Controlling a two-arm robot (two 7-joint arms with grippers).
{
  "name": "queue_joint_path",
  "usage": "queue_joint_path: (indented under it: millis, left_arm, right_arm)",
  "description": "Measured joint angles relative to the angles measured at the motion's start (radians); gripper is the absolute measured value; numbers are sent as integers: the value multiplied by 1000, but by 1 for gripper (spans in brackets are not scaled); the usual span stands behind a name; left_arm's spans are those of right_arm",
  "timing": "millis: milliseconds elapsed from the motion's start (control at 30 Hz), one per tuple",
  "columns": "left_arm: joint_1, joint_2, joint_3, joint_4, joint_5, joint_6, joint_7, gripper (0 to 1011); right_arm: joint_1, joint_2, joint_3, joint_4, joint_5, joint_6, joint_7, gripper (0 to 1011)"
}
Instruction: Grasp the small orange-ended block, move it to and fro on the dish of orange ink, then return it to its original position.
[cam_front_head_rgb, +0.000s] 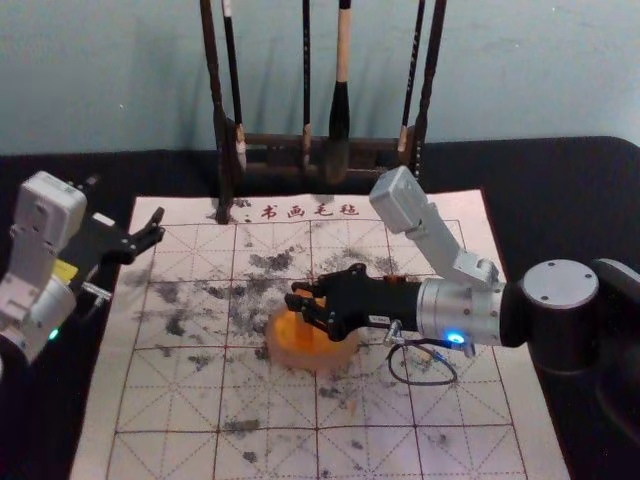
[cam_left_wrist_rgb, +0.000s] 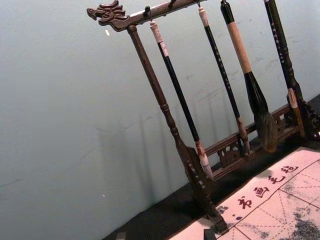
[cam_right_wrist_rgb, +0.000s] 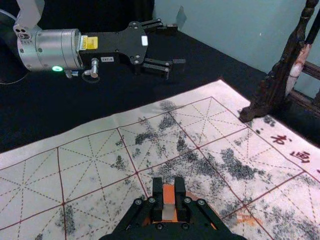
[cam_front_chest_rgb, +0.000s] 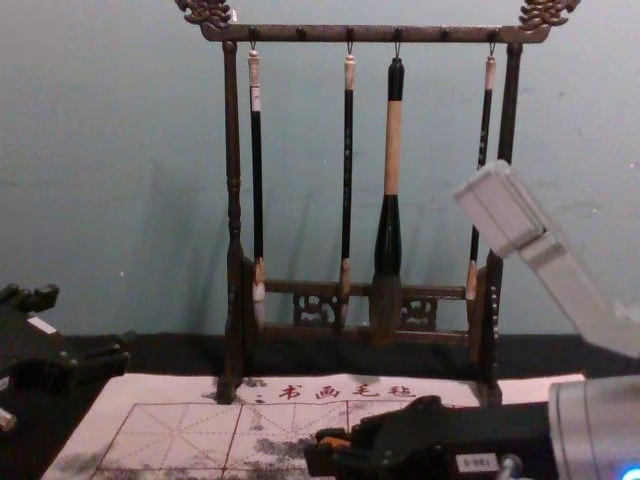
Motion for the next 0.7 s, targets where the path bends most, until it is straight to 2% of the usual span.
queue_joint_path:
  millis: [467, 700]
  left_arm:
    - [0, 0, 0, 0, 0, 0, 0, 1001]
    - [0, 0, 0, 0, 0, 0, 0, 1001]
  right_arm:
    - [30, -37, -2, 49, -4, -7, -14, 126]
    - [33, -40, 3, 60, -8, -7, -23, 126]
